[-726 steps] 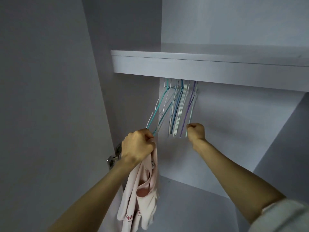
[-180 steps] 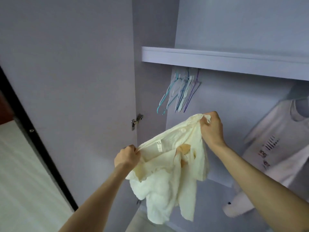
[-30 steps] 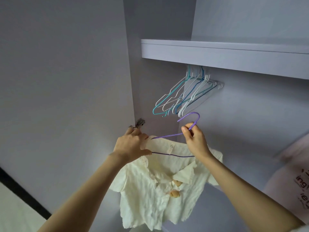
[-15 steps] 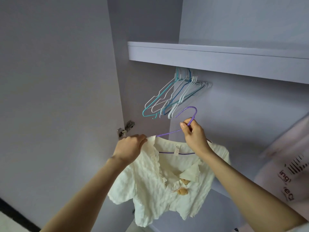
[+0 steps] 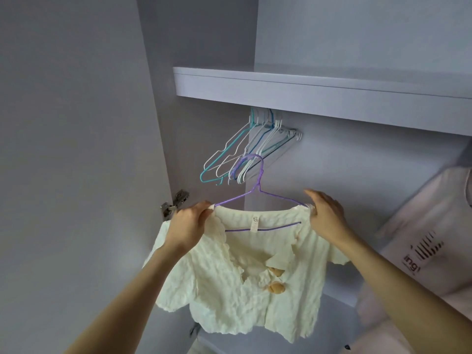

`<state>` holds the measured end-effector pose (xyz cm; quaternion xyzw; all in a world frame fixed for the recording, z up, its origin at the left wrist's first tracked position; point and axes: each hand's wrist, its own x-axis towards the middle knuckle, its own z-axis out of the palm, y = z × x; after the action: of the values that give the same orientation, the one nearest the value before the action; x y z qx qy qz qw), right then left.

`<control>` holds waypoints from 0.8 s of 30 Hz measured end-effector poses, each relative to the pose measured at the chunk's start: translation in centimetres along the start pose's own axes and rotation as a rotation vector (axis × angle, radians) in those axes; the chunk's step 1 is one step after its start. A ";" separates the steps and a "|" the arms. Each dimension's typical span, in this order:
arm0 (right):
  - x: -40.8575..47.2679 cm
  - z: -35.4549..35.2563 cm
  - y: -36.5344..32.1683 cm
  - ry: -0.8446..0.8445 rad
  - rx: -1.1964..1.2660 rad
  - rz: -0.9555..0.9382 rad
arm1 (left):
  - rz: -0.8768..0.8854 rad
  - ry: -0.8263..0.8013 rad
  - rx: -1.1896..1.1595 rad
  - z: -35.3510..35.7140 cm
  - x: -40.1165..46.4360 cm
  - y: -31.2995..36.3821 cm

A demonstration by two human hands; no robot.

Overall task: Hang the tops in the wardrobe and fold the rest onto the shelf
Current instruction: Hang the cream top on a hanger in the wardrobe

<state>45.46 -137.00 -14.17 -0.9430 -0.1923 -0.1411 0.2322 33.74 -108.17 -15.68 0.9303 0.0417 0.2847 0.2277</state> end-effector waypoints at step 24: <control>-9.4 -5.0 9.0 0.117 -0.350 0.273 | 0.005 -0.281 0.206 9.9 3.6 5.7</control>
<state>40.08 -149.58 -16.74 -0.9763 -0.0218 -0.1941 0.0929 41.87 -116.51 -18.59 0.9794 0.0362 0.1465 0.1339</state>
